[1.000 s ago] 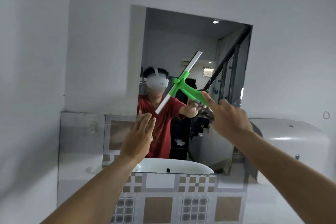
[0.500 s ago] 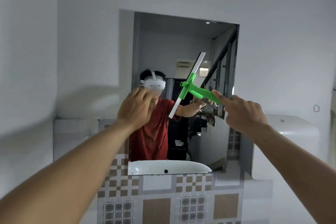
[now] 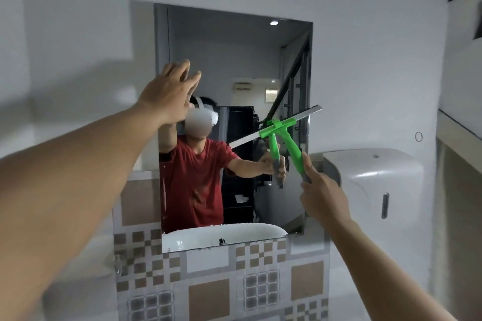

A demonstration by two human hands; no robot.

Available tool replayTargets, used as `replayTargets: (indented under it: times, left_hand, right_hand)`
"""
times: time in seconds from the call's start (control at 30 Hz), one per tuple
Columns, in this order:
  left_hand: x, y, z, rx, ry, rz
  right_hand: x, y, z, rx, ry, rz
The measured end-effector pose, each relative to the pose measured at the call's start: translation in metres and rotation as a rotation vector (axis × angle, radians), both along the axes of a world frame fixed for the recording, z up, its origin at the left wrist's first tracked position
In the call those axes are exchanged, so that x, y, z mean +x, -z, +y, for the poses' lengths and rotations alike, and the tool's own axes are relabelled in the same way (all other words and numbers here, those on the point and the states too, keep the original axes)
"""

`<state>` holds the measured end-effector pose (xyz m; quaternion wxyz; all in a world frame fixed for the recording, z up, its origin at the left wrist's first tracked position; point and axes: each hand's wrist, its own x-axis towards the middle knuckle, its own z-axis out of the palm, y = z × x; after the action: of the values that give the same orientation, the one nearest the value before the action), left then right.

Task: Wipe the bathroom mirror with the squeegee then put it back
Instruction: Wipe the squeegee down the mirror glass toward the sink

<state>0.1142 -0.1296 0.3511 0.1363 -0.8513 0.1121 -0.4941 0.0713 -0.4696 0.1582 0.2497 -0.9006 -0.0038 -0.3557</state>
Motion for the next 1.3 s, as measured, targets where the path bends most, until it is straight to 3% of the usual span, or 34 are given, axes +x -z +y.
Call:
replayTargets:
  times: [0.33,0.57,0.8,1.03,1.3]
  left_hand:
    - [-0.014,-0.020,0.007,0.019,0.020,0.012]
    - [-0.016,-0.022,0.010,0.024,0.030,0.041]
    - [-0.017,-0.025,0.012,0.021,0.025,0.058]
    - [-0.015,-0.022,0.012,0.009,0.024,0.064]
    - [-0.014,-0.016,0.008,0.013,0.026,0.026]
  right_hand:
    - [-0.013,0.038,0.121,0.565,-0.199,0.043]
    - [-0.023,0.044,0.196,0.748,-0.354,0.008]
    - [-0.025,0.045,0.226,0.537,-0.368,-0.027]
    - [-0.026,0.056,0.205,0.023,-0.279,-0.040]
    - [-0.024,0.049,0.112,-0.496,-0.090,-0.031]
